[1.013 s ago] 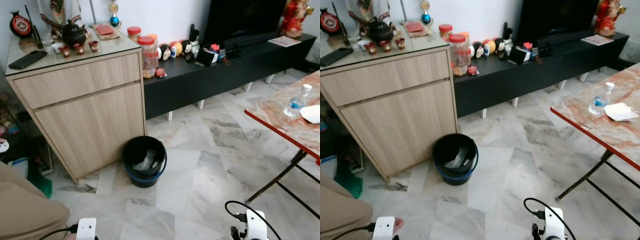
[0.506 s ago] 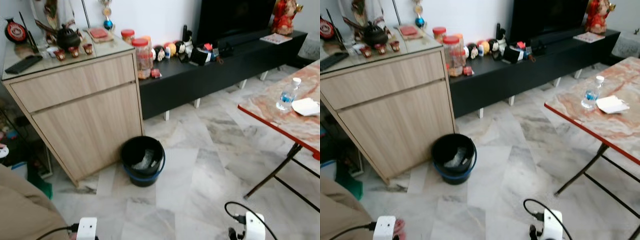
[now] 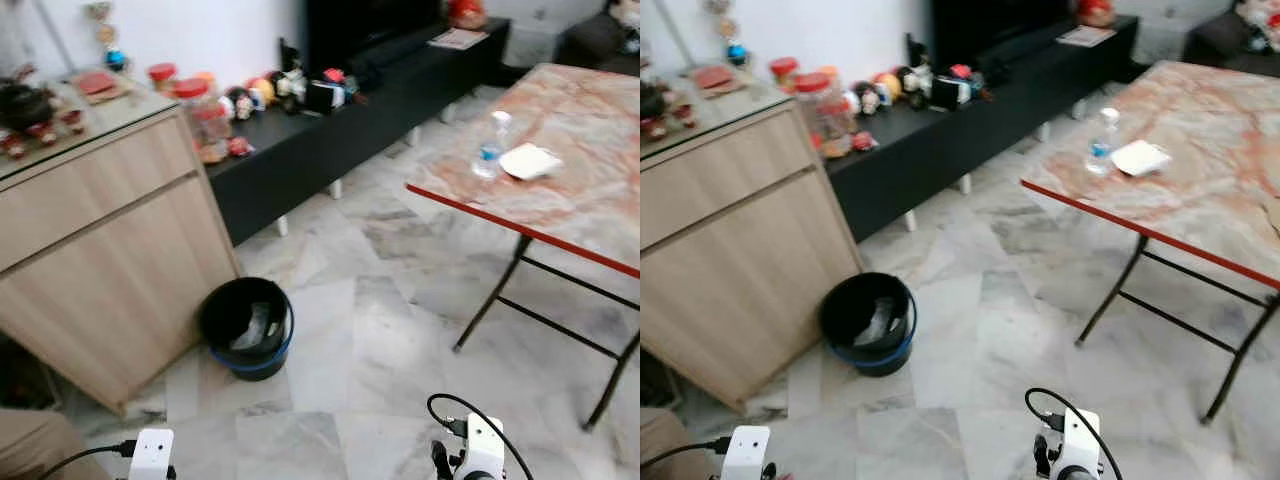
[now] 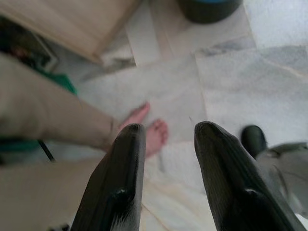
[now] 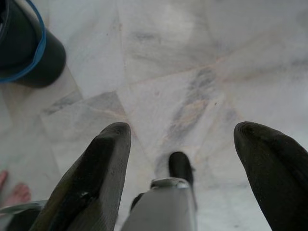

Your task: Picking trash to rubbish bin

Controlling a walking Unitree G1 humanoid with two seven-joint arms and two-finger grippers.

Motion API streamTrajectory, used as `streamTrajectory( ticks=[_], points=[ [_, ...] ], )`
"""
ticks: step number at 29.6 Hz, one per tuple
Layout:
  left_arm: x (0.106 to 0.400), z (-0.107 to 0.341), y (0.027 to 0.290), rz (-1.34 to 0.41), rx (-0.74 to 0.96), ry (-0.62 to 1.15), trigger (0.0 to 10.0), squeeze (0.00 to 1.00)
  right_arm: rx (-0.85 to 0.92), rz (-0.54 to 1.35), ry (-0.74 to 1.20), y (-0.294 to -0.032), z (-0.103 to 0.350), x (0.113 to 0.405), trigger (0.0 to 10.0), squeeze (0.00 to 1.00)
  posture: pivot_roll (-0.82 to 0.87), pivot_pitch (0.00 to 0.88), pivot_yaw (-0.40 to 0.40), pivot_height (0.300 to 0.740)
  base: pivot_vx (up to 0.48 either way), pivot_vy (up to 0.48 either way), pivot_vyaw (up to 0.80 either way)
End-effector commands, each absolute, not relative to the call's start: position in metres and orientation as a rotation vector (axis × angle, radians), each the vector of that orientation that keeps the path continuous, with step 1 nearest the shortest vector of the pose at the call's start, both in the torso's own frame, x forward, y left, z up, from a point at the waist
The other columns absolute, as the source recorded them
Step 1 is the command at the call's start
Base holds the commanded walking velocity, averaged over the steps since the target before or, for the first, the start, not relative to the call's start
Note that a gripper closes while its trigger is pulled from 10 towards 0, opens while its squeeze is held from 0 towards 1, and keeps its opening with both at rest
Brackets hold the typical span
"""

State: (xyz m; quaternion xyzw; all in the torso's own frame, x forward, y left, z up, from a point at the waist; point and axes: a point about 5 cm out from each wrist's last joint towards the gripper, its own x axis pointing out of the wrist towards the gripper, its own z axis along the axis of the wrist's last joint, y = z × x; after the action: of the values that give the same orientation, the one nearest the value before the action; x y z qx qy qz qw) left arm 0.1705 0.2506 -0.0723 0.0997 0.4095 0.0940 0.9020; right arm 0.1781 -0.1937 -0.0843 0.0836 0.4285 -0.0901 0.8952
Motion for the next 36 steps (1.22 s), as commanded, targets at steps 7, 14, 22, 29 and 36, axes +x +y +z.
streamTrajectory(
  ticks=[7,14,22,29,36],
  points=[
    [0.171,-0.068,0.265,0.201,0.246,0.848,10.0,0.0,0.197,-0.191,0.871,-0.183,-0.083,0.184,10.0,0.0,0.06,0.001,0.146,0.74,0.0,0.0,-0.79],
    [0.165,-0.072,0.258,0.193,0.236,0.859,10.0,0.0,0.166,-0.173,0.854,-0.187,-0.081,0.186,10.0,0.0,0.06,0.017,0.124,0.74,0.0,0.0,-0.79],
    [0.168,-0.072,0.257,0.233,0.198,0.849,10.0,0.0,0.145,-0.169,0.841,-0.191,-0.077,0.192,10.0,0.0,0.07,0.034,0.102,0.74,0.0,0.0,-0.79],
    [0.173,-0.071,0.251,0.239,0.18,0.836,10.0,0.0,0.13,-0.158,0.827,-0.192,-0.073,0.2,10.0,0.0,0.06,0.035,0.075,0.74,0.0,0.0,-0.79],
    [0.165,-0.075,0.248,0.241,0.19,0.848,10.0,0.0,0.114,-0.131,0.834,-0.188,-0.074,0.2,10.0,0.0,0.09,0.032,0.068,0.74,0.0,0.0,-0.79]
  ],
)
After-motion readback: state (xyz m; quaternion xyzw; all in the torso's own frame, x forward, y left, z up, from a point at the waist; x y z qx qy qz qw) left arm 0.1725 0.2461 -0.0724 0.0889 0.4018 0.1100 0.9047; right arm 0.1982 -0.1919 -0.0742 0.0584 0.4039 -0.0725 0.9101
